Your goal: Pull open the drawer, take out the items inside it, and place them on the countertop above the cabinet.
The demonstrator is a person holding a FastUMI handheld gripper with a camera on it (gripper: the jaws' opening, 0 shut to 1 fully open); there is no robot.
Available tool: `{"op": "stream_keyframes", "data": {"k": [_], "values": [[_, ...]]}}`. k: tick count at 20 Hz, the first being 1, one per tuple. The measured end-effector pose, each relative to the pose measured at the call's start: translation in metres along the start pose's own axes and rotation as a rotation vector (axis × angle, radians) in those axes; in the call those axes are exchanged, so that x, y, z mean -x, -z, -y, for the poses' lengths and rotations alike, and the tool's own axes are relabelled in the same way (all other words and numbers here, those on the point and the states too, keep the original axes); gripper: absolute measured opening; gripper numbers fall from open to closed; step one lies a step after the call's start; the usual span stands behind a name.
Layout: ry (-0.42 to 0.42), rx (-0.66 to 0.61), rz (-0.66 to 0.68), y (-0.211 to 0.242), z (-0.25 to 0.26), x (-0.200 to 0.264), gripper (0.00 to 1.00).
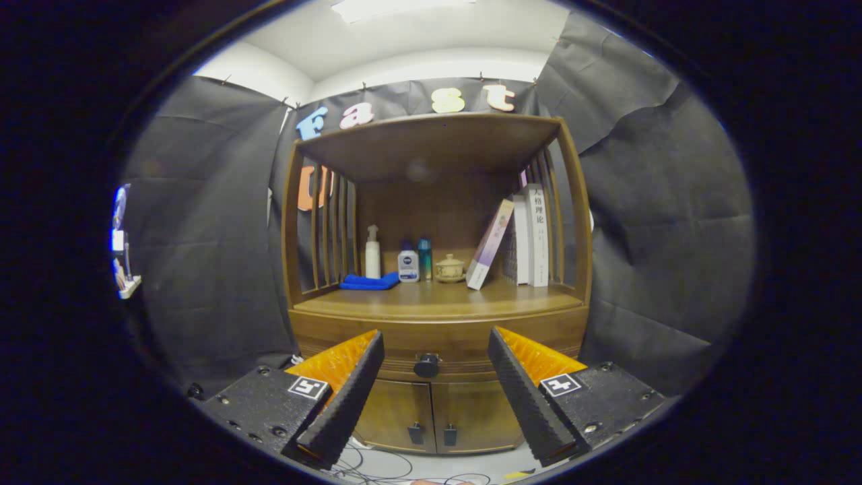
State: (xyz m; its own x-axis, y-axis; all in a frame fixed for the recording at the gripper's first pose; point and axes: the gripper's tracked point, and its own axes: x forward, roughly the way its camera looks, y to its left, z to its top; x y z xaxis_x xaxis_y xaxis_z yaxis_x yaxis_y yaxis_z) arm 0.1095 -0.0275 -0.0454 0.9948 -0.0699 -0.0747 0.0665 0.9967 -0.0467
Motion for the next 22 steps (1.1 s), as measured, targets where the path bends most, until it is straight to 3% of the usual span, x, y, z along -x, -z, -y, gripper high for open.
{"op": "stream_keyframes", "data": {"k": [8, 11, 14, 22], "values": [[0.007, -0.008, -0.09, 0.055, -0.012, -0.083, 0.96], [0.026, 0.001, -0.118, 0.074, -0.01, -0.109, 0.86], [0.057, -0.01, -0.146, 0.091, -0.007, -0.132, 0.81], [0.109, -0.012, -0.145, 0.106, -0.003, -0.151, 0.51]]}}
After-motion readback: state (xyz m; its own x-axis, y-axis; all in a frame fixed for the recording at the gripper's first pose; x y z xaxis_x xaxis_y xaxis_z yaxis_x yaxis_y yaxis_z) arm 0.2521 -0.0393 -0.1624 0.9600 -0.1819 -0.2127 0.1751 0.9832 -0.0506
